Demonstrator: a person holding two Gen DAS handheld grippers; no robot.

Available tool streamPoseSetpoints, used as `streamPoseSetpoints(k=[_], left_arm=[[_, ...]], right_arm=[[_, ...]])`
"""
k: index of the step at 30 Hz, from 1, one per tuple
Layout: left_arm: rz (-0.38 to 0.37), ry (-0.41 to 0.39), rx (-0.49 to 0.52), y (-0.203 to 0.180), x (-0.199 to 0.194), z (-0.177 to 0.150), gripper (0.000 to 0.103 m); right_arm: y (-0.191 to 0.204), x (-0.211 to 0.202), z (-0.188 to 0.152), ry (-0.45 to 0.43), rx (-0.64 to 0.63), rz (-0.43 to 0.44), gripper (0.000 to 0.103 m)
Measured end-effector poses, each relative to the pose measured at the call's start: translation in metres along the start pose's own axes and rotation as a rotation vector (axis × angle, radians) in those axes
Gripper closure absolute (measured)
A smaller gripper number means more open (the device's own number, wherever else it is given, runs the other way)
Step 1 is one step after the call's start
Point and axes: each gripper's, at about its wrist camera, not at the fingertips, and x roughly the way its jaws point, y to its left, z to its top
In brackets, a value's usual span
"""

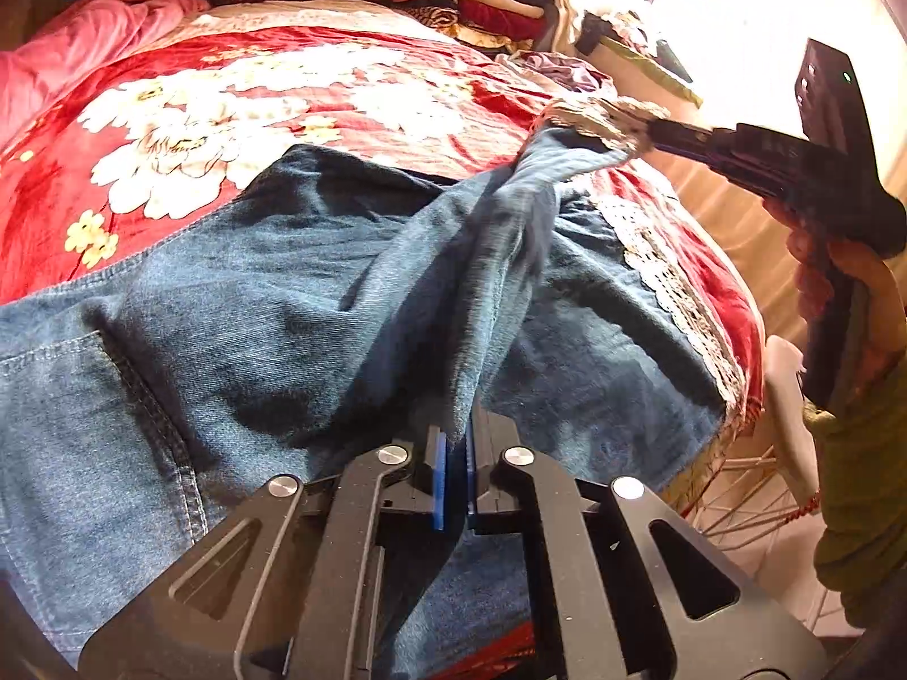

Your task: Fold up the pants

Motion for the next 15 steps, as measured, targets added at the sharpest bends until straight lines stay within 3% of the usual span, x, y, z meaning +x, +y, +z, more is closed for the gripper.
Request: streamPoseSetpoints(k=[7, 15], left_arm=[[0.086, -0.026, 0.168, -0.018, -0.025, -0.018, 0.103], [0.131, 0.007, 0.286, -0.034, -0.029, -0.038, 0.103]], right_arm=[[-0.026, -0.06, -0.048, 0.091, 0.043, -0.008, 0.094], [-0.029, -0.075, -0.097, 0.193, 0.088, -0.016, 0.094]])
